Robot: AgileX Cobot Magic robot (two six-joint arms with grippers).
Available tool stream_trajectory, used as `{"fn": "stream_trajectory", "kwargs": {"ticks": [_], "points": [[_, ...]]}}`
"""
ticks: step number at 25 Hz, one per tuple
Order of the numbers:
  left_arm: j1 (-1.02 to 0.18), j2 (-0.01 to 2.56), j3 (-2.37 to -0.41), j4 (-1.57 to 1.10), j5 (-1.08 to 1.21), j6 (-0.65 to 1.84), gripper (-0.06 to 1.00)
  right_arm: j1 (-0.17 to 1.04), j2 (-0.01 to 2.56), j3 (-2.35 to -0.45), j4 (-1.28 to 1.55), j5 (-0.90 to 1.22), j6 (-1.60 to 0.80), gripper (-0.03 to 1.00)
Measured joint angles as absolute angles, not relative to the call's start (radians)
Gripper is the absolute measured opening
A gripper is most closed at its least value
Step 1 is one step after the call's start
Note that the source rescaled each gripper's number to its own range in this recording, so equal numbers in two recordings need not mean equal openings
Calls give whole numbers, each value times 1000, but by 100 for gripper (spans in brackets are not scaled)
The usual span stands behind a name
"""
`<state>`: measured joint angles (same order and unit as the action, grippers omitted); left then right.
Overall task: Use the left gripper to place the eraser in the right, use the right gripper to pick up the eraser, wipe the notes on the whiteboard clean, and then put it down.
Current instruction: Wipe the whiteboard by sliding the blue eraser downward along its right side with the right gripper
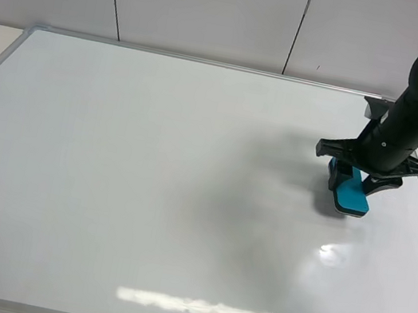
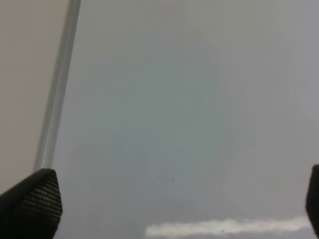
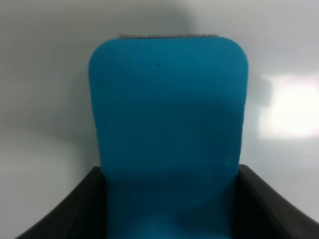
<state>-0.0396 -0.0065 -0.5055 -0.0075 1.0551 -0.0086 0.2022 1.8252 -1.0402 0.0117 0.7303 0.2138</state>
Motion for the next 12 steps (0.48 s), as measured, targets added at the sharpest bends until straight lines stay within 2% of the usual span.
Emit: {"fn": "stream_trajectory", "kwargs": {"ticks": [6, 12], "points": [[-40, -7, -506, -8, 1055, -9, 100, 278, 1791, -1012, -21, 759, 297, 1], [-40, -7, -506, -8, 1055, -9, 100, 290, 1681, -849, 15, 642, 318, 1]]}}
